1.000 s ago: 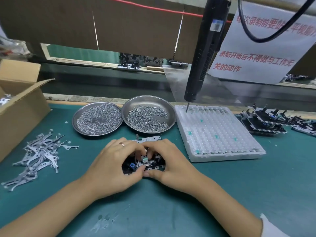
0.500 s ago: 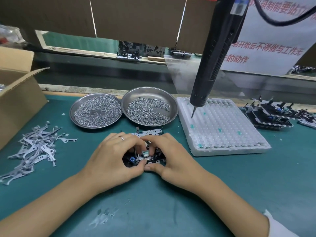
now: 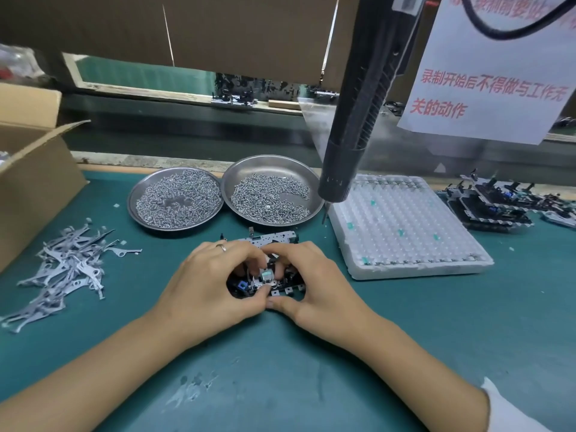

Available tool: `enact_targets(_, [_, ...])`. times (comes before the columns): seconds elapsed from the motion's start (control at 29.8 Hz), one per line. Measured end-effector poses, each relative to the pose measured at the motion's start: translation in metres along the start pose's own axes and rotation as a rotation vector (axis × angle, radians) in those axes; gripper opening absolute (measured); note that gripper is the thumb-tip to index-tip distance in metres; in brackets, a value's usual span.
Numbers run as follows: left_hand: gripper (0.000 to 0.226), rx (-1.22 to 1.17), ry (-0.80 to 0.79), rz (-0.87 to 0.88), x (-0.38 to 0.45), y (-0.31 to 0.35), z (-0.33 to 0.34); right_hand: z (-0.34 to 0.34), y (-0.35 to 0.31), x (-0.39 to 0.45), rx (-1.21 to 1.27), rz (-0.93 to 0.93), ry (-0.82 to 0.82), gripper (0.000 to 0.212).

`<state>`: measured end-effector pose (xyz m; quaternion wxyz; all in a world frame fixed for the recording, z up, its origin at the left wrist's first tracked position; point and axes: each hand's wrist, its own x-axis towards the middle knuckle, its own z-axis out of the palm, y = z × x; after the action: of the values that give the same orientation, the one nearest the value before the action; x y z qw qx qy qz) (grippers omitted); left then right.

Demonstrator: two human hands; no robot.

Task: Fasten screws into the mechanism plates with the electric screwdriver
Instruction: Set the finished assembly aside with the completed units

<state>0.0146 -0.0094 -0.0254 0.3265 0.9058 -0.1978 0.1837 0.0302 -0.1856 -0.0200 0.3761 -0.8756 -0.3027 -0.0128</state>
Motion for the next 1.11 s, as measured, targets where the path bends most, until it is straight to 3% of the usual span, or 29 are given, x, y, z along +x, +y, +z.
enact_targets(0.3, [0.03, -0.014, 0.008, 0.008, -0.005, 0.0, 0.0, 0.0, -0.002, -0.003, -0.006, -0.019, -0.002, 0.056])
enact_targets(0.5, [0.014, -0.118, 0.253, -0.008, -0.002, 0.0, -0.002, 0.015, -0.008, -0.006, -0.265, -0.134, 0.165, 0.063])
enact_targets(0.7, [0.017, -0.22, 0.423, -0.124, 0.003, -0.012, -0.005, 0.023, -0.017, 0.001, -0.635, -0.195, -0.084, 0.046])
enact_targets(1.11, [0.022, -0.182, 0.417, -0.114, -0.003, -0.006, -0.01, 0.001, -0.04, -0.067, -0.759, -0.193, -0.182, 0.033])
